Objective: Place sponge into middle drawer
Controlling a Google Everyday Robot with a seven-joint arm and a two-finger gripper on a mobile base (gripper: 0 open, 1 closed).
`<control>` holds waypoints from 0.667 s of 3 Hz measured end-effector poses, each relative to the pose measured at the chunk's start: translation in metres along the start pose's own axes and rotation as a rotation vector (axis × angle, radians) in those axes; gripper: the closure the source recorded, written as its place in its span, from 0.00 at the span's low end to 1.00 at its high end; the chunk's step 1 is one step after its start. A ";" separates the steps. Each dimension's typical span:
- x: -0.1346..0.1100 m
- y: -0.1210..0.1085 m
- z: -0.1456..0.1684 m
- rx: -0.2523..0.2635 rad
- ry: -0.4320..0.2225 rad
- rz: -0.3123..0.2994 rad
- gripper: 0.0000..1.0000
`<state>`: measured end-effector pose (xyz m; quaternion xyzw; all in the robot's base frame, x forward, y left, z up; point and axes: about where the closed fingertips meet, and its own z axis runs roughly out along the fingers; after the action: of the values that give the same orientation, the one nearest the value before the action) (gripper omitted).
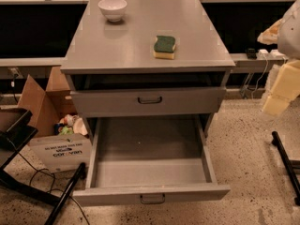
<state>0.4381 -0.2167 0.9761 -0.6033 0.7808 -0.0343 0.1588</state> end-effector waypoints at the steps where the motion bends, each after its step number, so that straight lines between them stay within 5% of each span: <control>1: 0.000 0.000 0.000 0.000 0.000 0.000 0.00; 2: -0.004 -0.015 0.015 0.019 -0.074 -0.019 0.00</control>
Offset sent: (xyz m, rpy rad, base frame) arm 0.0788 0.0051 -0.0420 0.2557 -0.1593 0.1428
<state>0.4571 -0.2149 0.9665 -0.6101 0.7682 -0.0211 0.1930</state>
